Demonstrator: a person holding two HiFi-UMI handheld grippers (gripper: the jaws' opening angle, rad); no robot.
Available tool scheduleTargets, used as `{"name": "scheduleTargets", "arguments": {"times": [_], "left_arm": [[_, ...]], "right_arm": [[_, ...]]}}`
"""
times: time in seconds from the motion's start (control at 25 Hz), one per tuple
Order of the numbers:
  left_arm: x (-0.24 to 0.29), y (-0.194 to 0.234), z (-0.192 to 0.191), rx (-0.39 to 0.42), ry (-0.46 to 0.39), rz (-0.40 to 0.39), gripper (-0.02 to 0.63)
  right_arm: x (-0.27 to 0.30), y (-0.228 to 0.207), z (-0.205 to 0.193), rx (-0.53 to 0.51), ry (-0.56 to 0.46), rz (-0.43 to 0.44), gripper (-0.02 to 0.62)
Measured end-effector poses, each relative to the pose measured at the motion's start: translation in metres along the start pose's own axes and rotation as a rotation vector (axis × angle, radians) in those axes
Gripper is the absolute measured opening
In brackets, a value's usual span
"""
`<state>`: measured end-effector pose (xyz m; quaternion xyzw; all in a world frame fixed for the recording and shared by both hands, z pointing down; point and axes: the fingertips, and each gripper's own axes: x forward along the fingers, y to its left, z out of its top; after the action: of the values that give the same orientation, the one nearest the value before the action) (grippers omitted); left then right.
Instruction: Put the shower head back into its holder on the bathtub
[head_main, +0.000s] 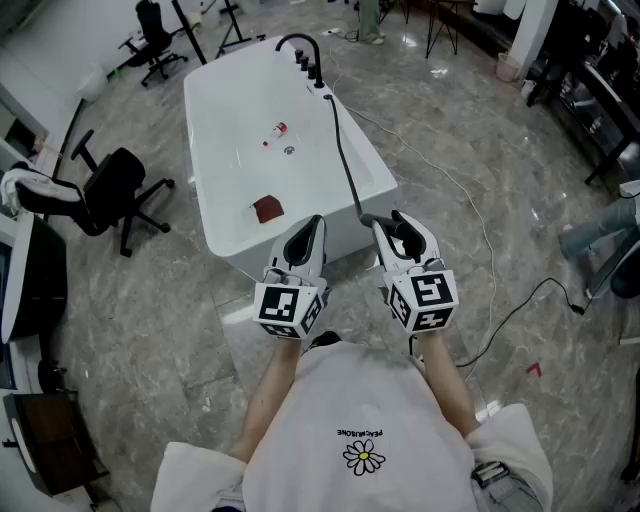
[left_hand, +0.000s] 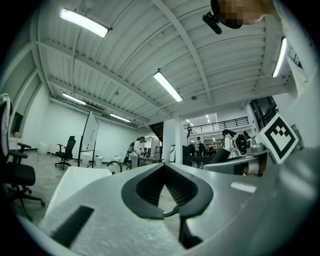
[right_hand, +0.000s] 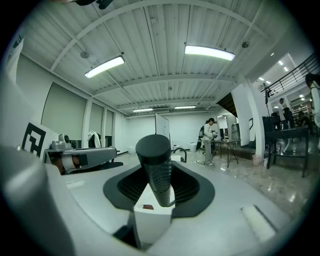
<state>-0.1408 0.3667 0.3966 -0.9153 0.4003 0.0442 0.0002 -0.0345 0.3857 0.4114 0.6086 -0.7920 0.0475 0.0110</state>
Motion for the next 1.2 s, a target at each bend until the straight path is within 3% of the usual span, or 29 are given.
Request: {"name": "scheduleTargets", "arguments": {"times": [0.44, 0.92, 1.2], "left_arm": [[-0.006, 0.006, -0.007, -0.010, 0.017, 0.034, -0.002], [-0.020, 0.003, -0.030, -0.020, 0.099, 0.065, -0.002], [0.002, 0.016, -0.052, -0.022, 0.148, 0.068, -0.002]], "right_arm": [[-0.008, -0.011, -0.002, 0.097, -0.009, 0.002, 0.140], [0.004, -0.026, 0.012, 0.063, -0.026, 0.001, 0.140], [0.029, -0.039, 0.011, 0.111, -0.031, 0.002, 0.140]]}}
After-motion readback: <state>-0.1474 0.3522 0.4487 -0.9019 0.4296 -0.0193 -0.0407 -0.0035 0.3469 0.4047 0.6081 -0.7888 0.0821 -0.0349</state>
